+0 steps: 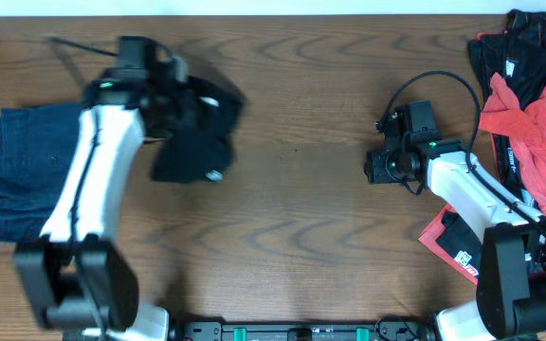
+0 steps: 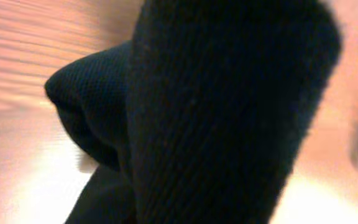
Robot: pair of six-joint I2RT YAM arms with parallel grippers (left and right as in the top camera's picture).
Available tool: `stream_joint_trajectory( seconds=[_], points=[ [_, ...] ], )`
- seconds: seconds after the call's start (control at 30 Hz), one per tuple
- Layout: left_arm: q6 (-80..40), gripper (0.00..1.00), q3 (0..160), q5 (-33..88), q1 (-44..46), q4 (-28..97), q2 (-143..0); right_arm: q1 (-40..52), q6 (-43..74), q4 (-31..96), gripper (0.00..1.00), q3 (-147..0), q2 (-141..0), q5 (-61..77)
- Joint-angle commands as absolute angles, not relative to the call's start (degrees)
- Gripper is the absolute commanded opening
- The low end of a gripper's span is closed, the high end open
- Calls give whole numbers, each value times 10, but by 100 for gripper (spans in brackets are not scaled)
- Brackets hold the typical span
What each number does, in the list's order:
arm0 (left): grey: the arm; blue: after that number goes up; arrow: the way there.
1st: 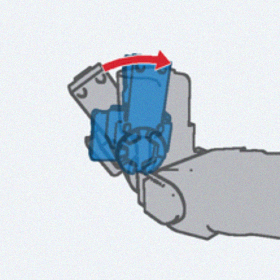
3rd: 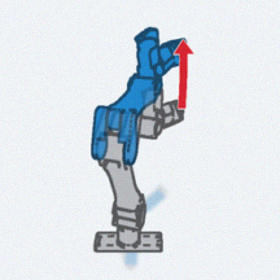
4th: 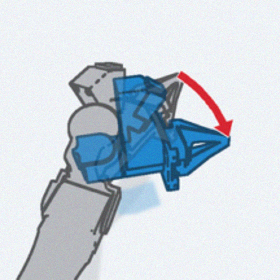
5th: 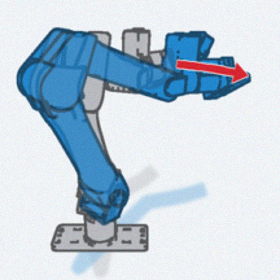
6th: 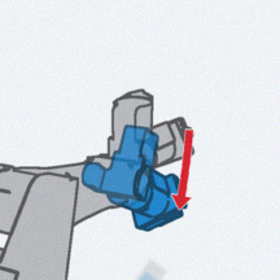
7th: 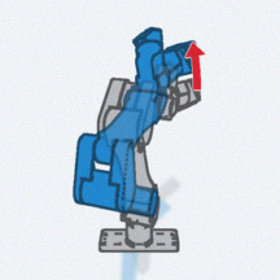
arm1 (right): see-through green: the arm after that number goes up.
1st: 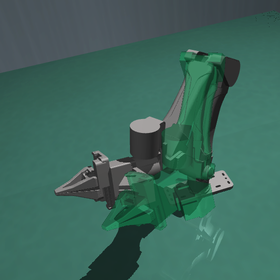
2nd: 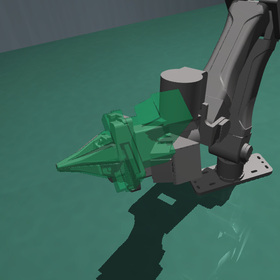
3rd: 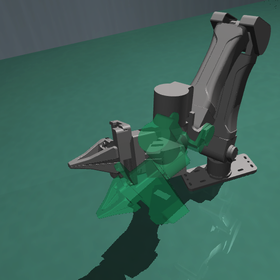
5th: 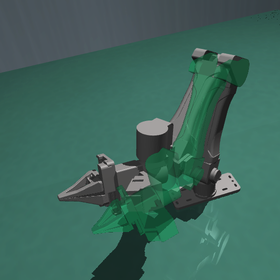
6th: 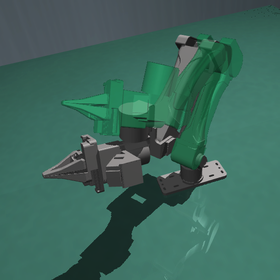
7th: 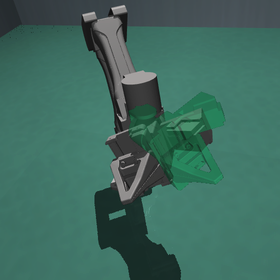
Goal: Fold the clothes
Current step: 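Place the black bundle on top of the dark blue stack with the left gripper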
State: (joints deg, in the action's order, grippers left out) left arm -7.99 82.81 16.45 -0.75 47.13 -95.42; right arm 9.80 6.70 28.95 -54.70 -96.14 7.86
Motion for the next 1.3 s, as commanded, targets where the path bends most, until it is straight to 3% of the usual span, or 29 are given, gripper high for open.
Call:
stream_joint_trajectory(
  seconds=[0.0, 0.6, 1.27],
  points=[
    [-118, 6, 834, 98, -43, 472, -922, 93, 57, 292, 53, -557, -950, 73],
    [-196, 6, 834, 98, -273, 400, -881, 93, 57, 305, 53, -557, -950, 68],
    [-213, 6, 834, 57, -355, 394, -924, 93, 57, 326, 53, -557, -950, 69]
  ],
)
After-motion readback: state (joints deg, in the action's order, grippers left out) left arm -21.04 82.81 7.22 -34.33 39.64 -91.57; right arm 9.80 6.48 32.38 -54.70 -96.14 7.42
